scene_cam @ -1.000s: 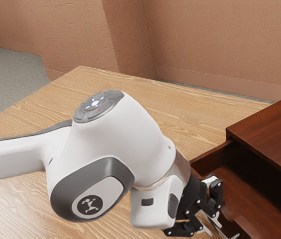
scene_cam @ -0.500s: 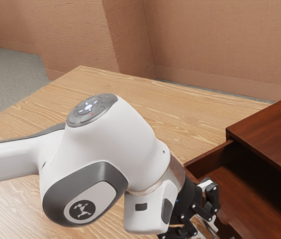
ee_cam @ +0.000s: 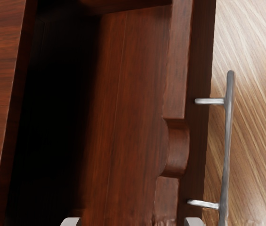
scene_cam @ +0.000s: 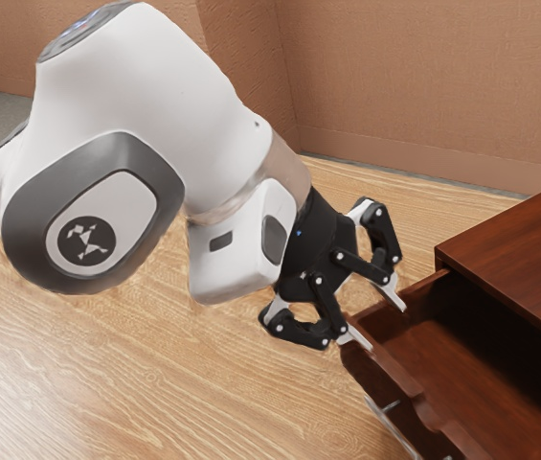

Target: Pull the drawer handle with one arm to open the drawer

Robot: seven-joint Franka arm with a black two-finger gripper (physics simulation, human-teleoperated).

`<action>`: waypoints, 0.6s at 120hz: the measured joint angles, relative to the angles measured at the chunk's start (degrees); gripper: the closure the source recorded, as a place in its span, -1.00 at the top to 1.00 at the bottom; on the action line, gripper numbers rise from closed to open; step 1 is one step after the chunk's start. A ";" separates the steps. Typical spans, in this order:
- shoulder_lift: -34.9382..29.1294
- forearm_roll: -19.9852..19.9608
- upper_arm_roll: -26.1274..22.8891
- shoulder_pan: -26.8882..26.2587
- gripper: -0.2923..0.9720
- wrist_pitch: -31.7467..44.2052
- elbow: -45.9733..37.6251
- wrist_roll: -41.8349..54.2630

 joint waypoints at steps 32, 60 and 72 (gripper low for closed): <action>11.69 4.85 8.72 6.79 0.33 -24.81 20.56 -8.22; 13.59 9.85 7.90 12.99 0.47 -33.83 24.74 -20.56; 13.54 10.96 7.04 12.04 0.49 -35.46 24.84 -24.53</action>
